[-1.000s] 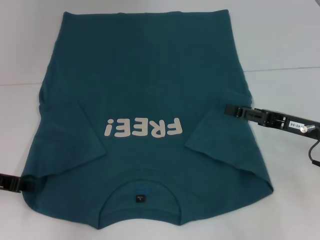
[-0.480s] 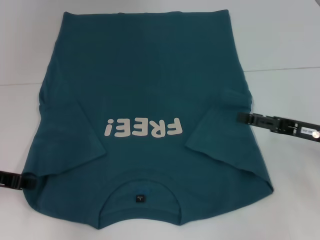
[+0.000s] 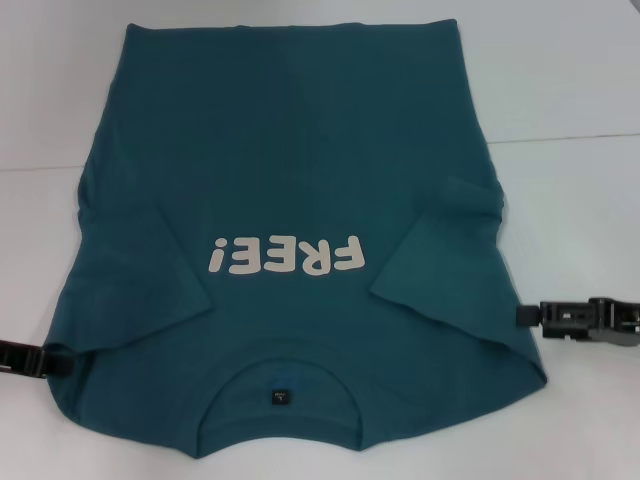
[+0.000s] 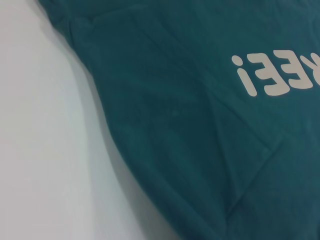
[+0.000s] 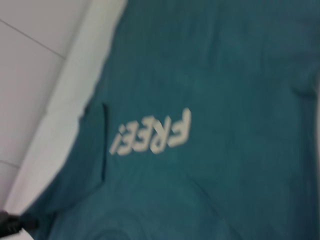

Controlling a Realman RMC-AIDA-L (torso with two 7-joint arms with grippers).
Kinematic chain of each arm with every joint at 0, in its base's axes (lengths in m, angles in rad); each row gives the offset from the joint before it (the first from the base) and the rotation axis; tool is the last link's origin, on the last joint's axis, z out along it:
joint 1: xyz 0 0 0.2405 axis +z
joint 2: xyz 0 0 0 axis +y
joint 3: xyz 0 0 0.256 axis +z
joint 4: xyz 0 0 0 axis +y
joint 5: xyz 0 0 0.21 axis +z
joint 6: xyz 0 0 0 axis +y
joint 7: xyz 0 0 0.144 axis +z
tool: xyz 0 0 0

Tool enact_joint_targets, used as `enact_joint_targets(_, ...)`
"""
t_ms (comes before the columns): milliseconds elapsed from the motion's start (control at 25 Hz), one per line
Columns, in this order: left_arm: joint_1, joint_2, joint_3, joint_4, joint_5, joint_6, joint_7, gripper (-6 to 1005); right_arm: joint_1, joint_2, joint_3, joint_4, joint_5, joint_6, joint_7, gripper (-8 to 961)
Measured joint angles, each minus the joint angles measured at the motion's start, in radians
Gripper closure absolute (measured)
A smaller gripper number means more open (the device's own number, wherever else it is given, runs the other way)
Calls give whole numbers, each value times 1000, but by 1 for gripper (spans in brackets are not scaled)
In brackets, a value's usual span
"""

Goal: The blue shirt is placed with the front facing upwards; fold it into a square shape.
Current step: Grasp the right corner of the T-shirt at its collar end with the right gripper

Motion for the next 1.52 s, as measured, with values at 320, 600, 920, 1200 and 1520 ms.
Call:
enact_joint_targets(320, -4, -4, 2, -1, -2, -4, 2, 977, 19, 8, 1, -1, -88, 41, 50, 123)
enact_joint_targets(600, -5, -3, 3, -2, -2, -5, -3, 976, 21, 9, 0, -3, -89, 100, 50, 118)
enact_joint_targets(920, -6, -3, 0, -6, -2, -6, -1, 978, 30, 25, -6, -21, -121, 136, 73, 118)
enact_joint_targets(1200, -6, -4, -2, -7, -3, -11, 0, 976, 35, 38, -7, -26, -127, 154, 73, 118)
enact_joint_targets(1520, -6, -5, -1, -8, -3, -14, 2, 978, 47, 45, -18, -26, -128, 154, 70, 118)
